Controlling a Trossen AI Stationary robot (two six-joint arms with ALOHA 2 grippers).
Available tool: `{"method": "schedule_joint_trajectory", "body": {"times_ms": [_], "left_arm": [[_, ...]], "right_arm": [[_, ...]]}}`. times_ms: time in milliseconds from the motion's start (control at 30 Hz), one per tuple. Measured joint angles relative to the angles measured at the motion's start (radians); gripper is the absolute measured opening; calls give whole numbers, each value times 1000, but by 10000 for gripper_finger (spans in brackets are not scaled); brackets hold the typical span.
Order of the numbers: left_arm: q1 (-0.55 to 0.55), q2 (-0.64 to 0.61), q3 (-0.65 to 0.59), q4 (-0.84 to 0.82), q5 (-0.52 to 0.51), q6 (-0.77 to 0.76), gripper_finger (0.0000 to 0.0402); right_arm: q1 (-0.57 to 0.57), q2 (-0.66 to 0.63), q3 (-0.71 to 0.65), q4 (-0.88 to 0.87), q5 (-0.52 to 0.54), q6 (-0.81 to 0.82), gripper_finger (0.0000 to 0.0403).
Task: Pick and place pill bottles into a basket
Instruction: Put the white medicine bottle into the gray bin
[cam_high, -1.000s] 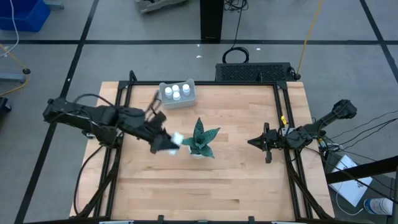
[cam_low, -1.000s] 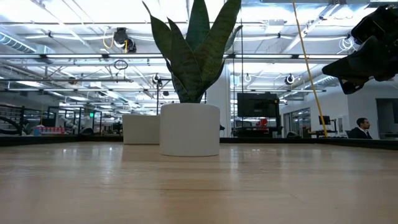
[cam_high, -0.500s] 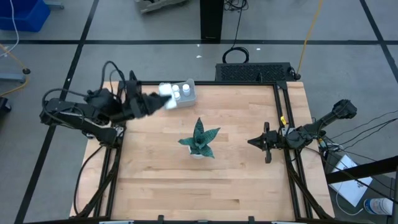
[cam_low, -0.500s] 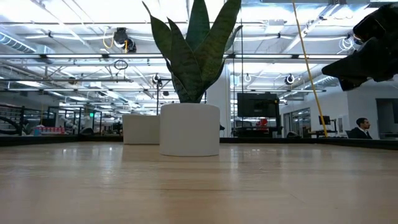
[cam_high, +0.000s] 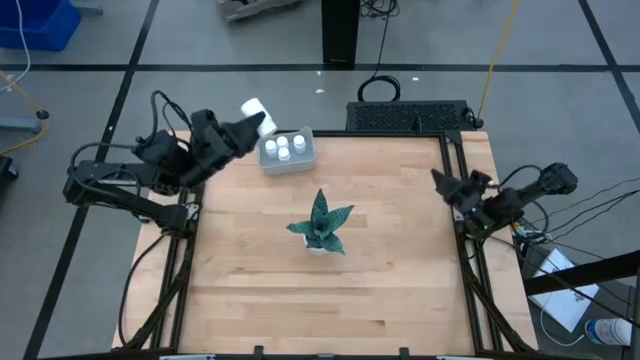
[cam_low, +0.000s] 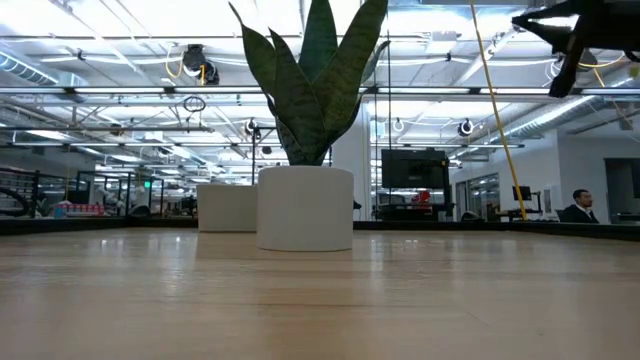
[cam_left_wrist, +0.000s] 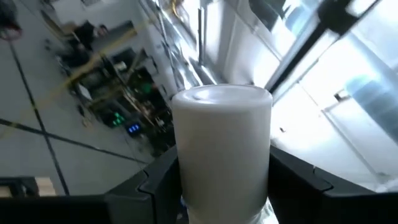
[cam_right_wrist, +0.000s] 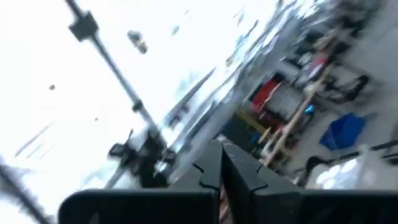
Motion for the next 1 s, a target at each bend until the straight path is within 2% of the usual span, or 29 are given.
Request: {"method": "schedule_joint_trajectory", "body": {"times_ms": [67, 133, 233, 367, 533, 633, 733, 900, 1000], "left_arm": [[13, 22, 2, 18, -21, -6, 194], [25, 42, 1, 22, -18, -21, 180], [47, 94, 1, 70, -2, -63, 178], [47, 161, 2, 141, -4, -94, 180], [47, 254, 1, 219, 7, -109, 197], [47, 302, 0, 250, 17, -112, 187], [47, 340, 0, 258, 17, -108, 179], [47, 389, 0, 282, 3, -104, 179], [47, 406, 1, 282, -7, -83, 189]], "right_arm": [[-14, 7, 14, 10, 44, -2, 0], [-24, 28, 44, -41, 28, 28, 0], [-33, 89, 108, -126, -85, 138, 0], [-55, 225, 231, -118, -284, 254, 0], [-99, 433, 407, -100, -274, 291, 19], [-148, 560, 501, -51, -279, 350, 60], [-189, 666, 573, -42, -260, 458, 121], [-251, 817, 641, -41, -243, 711, 230], [-279, 890, 677, -38, -242, 890, 277]]}}
